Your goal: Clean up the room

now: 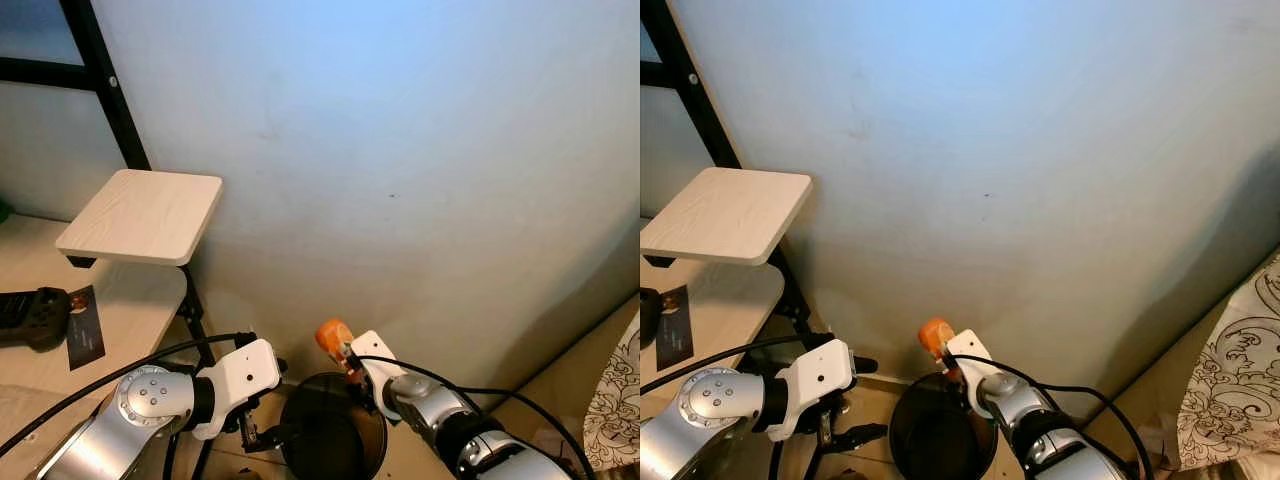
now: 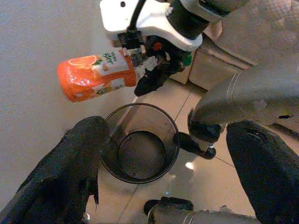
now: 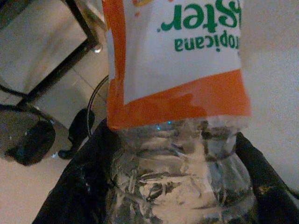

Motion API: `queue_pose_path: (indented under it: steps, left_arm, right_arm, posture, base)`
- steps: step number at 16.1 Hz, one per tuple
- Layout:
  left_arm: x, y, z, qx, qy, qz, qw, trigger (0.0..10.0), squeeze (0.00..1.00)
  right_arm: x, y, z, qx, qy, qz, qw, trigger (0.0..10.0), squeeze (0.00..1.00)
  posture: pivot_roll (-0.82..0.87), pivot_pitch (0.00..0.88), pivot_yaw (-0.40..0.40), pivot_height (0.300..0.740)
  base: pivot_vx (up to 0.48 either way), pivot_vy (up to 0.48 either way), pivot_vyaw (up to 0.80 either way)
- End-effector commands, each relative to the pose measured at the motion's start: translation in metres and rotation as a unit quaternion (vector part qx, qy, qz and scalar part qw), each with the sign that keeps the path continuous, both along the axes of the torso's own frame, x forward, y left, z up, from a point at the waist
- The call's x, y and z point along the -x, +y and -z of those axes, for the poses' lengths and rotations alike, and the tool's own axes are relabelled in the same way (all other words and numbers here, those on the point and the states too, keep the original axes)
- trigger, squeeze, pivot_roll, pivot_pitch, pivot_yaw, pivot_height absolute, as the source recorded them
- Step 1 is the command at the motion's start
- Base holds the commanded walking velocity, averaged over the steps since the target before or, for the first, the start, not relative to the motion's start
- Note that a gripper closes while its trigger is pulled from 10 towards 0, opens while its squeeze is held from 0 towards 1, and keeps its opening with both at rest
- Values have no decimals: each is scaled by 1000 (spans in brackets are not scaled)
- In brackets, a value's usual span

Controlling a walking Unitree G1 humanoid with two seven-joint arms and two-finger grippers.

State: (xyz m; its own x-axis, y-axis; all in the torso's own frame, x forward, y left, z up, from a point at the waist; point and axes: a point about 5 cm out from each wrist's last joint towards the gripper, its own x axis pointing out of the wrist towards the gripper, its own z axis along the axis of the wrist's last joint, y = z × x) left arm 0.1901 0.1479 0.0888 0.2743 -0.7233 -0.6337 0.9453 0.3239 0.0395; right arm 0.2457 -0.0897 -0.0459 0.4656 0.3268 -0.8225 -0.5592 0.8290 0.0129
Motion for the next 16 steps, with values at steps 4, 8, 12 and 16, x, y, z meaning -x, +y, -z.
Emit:
queue_pose_path:
  steps: [4,8,12,16]
  left_arm:
    - [1,0,-1,-11,-7,13,1000,10000,0]
    - [-1,4,-1,-17,-8,12,1000,10000,0]
    - [-2,5,0,-19,-7,12,1000,10000,0]
    - [-3,6,0,-23,-7,13,1000,10000,0]
  right_arm:
    - [-1,3,-1,-5,-2,6,1000,10000,1000]
    - [3,6,2,-8,10,0,1000,10000,1000]
    - [8,7,5,-8,20,-5,1000,10000,1000]
    - [11,8,7,-17,31,-6,999,10000,1000]
  posture:
    - [86,0,-1,740]
    - [87,0,2,740]
    - [85,0,3,740]
    - [83,0,5,740]
  base:
    - [0,0,0]
    - [0,0,0]
    - [0,0,0]
    - [0,0,0]
